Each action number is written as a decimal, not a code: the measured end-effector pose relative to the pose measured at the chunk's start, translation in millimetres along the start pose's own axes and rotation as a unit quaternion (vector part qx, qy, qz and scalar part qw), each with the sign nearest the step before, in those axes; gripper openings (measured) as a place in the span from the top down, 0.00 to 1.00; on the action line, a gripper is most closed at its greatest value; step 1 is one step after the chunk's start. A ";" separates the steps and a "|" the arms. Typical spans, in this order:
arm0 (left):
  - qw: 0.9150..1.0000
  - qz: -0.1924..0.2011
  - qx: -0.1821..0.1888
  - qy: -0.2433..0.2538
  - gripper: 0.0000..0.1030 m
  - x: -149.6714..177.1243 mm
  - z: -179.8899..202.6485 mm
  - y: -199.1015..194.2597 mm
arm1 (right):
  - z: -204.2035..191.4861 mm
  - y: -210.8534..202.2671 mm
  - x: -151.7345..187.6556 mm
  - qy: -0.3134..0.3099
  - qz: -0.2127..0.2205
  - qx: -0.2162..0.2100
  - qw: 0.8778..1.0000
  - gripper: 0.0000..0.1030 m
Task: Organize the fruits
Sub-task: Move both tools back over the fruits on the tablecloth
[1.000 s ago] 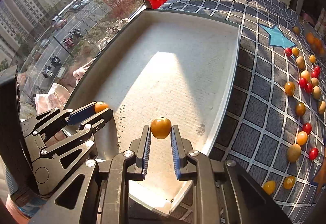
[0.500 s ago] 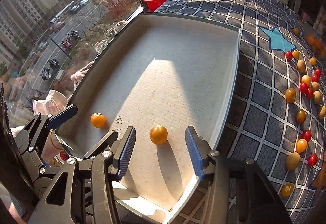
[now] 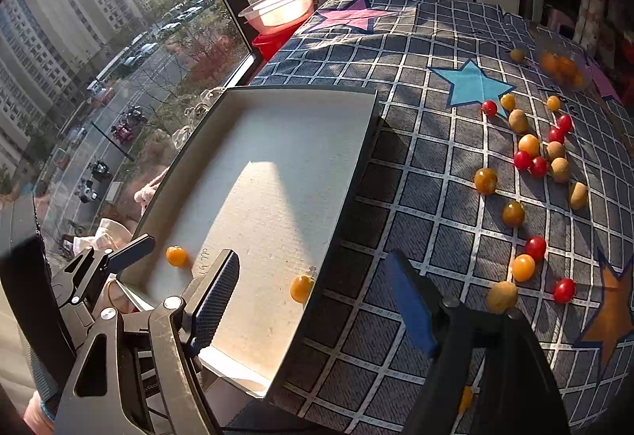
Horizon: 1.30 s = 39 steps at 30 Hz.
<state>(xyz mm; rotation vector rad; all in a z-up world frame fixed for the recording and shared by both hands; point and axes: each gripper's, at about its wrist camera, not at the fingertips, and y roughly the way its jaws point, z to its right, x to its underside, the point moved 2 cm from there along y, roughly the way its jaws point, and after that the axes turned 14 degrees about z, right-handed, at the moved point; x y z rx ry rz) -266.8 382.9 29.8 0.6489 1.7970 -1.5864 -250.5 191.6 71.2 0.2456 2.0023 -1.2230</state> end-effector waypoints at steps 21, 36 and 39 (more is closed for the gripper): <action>0.994 -0.001 0.070 0.082 0.20 -40.4 135.5 20.2 | 165.3 -64.6 54.9 0.074 0.011 0.131 0.989 0.23; 0.995 -0.050 0.047 0.069 0.20 -66.7 172.1 106.0 | 193.2 -52.0 59.0 0.053 0.013 0.142 0.988 0.30; 0.995 -0.051 0.048 0.069 0.20 -67.6 176.1 115.5 | 191.7 -40.1 55.3 0.046 0.013 0.139 0.989 0.34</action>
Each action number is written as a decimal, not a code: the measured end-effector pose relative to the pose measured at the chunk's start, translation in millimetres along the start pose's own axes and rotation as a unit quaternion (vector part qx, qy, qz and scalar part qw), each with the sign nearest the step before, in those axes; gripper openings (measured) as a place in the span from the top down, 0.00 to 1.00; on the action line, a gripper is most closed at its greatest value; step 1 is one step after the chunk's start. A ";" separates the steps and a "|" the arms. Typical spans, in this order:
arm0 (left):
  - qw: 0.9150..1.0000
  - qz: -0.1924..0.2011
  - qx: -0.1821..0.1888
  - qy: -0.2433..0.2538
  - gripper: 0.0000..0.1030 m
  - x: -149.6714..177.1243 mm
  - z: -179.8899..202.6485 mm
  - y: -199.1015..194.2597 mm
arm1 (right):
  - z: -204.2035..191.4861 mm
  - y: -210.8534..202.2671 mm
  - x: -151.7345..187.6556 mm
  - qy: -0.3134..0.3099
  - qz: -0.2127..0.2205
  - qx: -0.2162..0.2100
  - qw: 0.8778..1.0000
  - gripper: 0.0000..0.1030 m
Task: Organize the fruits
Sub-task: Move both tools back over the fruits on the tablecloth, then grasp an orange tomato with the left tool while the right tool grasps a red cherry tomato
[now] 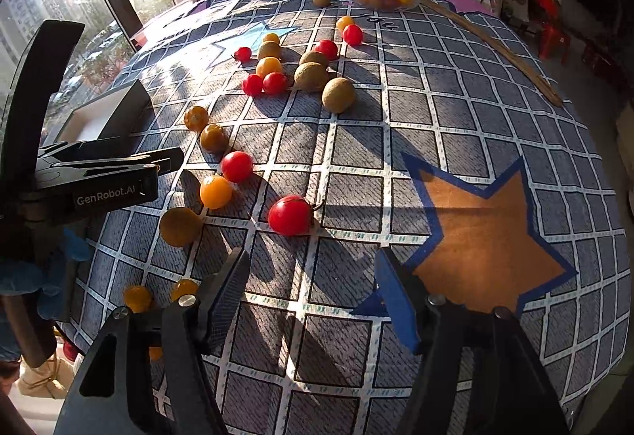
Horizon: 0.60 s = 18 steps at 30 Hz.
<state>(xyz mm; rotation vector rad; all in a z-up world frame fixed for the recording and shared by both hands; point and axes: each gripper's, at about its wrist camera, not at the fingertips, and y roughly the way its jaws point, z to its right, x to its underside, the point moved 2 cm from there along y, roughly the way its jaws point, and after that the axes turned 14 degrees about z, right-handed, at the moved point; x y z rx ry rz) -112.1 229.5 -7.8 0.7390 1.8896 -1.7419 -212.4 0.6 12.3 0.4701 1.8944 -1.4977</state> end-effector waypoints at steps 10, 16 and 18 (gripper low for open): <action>0.999 0.007 0.028 -0.020 0.21 -17.8 7.7 17.7 | -10.7 12.5 -8.1 -0.023 0.006 0.005 1.000 0.39; 0.999 0.011 0.045 -0.021 0.44 -22.2 11.8 17.0 | -18.5 15.3 -8.4 -0.047 0.007 0.025 0.999 0.45; 0.999 0.012 0.049 -0.020 0.51 -22.1 12.9 15.6 | -19.8 15.2 -9.0 -0.047 0.009 0.023 0.999 0.48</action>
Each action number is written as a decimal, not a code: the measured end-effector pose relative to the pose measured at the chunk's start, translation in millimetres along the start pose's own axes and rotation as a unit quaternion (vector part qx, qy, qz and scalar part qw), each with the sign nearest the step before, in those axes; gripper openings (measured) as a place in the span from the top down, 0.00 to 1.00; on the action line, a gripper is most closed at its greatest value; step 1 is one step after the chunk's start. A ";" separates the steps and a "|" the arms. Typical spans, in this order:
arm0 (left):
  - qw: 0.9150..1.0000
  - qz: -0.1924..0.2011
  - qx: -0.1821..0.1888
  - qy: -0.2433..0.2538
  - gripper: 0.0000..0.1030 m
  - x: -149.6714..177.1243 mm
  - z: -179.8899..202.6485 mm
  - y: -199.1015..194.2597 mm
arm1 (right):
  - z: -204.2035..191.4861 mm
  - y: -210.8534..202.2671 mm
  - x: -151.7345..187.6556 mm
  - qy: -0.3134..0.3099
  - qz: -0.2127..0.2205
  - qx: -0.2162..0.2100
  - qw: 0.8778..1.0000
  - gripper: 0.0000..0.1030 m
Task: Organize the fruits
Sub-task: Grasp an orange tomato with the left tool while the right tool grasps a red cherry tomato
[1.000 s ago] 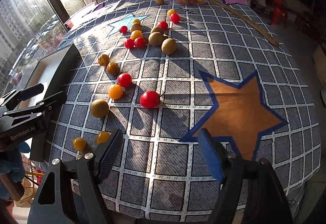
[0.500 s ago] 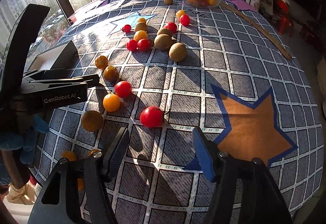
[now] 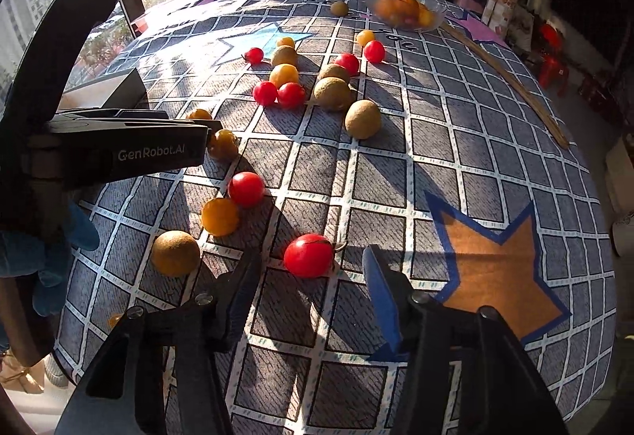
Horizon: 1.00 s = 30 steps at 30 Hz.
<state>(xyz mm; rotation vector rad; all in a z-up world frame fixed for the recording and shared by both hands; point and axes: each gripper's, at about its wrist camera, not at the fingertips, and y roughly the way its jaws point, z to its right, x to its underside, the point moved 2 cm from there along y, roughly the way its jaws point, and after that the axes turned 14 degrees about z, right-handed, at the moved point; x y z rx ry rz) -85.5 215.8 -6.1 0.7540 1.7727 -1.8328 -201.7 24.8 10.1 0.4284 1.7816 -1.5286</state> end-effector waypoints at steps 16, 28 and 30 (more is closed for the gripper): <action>0.999 0.015 0.034 -0.005 0.76 15.5 -2.3 -41.3 | 28.5 -13.2 10.0 0.090 -0.002 -0.046 0.995 0.76; 0.999 0.041 0.034 -0.014 0.76 37.5 -20.0 -96.9 | 26.3 -32.5 13.8 0.097 -0.002 -0.046 0.994 0.76; 0.999 0.039 0.032 -0.017 0.76 42.6 -25.6 -103.6 | 22.4 -36.5 11.6 0.094 0.002 -0.045 0.995 0.76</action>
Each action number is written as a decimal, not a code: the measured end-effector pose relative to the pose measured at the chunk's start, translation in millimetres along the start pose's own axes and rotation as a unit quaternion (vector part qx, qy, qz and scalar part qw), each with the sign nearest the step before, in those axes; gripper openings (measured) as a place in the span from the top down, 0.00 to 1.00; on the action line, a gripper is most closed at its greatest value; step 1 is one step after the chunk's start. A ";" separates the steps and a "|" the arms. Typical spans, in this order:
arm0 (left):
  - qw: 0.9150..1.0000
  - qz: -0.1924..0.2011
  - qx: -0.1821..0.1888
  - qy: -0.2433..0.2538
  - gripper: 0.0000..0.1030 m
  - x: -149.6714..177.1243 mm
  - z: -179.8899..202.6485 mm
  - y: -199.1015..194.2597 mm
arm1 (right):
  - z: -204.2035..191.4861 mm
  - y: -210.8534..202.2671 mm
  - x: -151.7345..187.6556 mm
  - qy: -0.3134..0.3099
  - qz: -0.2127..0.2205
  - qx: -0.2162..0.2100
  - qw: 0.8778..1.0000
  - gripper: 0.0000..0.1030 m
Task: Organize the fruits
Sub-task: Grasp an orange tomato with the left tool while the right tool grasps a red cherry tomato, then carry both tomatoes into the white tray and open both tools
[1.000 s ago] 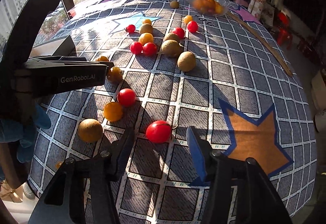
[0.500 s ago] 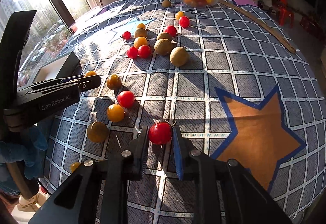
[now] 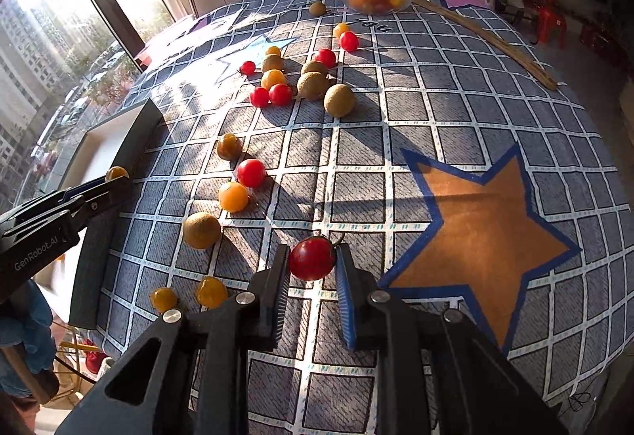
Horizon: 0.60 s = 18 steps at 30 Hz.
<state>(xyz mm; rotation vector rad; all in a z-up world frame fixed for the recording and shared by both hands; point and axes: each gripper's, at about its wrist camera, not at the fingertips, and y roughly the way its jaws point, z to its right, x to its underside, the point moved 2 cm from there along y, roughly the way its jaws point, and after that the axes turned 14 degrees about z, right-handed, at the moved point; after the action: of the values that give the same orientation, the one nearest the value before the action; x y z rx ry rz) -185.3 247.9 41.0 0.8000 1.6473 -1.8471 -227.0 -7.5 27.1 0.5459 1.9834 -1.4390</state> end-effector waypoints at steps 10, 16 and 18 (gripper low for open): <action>0.999 0.021 -0.024 -0.023 0.76 15.1 -39.7 -35.3 | -38.5 -9.2 -6.5 -0.025 0.002 -0.013 1.000 0.76; 0.998 0.030 -0.044 -0.039 0.76 23.8 -70.6 -50.5 | -66.3 -8.5 -9.6 -0.045 0.001 -0.026 0.999 0.76; 0.997 0.032 -0.052 -0.045 0.76 27.9 -81.3 -53.7 | -86.4 -7.3 -9.2 -0.057 -0.002 -0.037 0.998 0.76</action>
<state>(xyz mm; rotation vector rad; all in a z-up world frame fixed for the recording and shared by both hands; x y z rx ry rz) -236.9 334.6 50.5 0.7055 1.6278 -1.7143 -245.9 72.2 56.9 0.4176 1.9406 -1.3619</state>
